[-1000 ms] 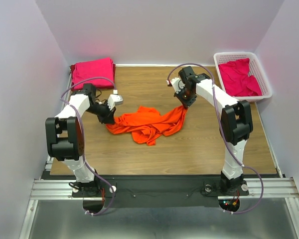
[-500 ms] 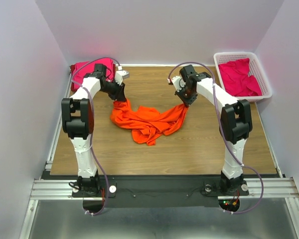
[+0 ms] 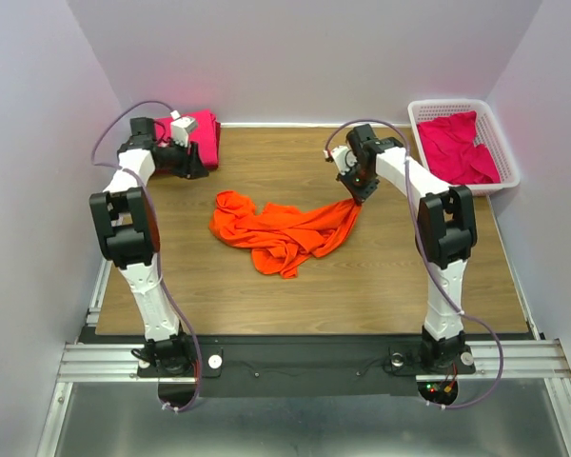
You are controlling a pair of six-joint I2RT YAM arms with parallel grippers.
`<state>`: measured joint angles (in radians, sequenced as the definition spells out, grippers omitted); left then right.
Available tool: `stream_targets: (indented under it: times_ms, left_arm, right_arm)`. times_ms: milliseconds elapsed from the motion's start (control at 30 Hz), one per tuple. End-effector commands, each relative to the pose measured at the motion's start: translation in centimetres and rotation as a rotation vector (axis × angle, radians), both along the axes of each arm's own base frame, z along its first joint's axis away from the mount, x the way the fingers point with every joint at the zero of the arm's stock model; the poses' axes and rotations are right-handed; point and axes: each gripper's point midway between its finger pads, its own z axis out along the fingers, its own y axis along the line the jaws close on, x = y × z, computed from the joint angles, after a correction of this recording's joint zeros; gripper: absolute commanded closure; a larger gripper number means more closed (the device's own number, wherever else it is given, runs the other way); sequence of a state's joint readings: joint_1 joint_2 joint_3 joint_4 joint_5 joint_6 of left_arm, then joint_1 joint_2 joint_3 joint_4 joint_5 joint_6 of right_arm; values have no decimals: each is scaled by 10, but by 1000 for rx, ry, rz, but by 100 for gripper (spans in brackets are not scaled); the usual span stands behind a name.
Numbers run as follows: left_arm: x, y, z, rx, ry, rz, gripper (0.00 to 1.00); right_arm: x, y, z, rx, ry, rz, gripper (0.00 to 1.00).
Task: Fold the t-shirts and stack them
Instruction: Flatten the tshirt out
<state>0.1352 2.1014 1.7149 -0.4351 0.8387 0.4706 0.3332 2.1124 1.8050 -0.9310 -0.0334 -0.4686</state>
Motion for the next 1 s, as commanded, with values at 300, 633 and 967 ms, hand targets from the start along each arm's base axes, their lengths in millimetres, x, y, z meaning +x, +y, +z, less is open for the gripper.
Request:
stream_targets:
  times_ms: [300,633,967]
  left_arm:
    - [-14,-20,-41,93,15,-118,54]
    - [-7,1,-52,144,16,-7,59]
    - [-48,25,-50,44,60,-111,46]
  right_arm:
    - [23,-28,-23,-33,2,-57,99]
    - [21,-28,-25,-37,10,-54,99]
    - [19,-29,-27,-41,15,-48,99]
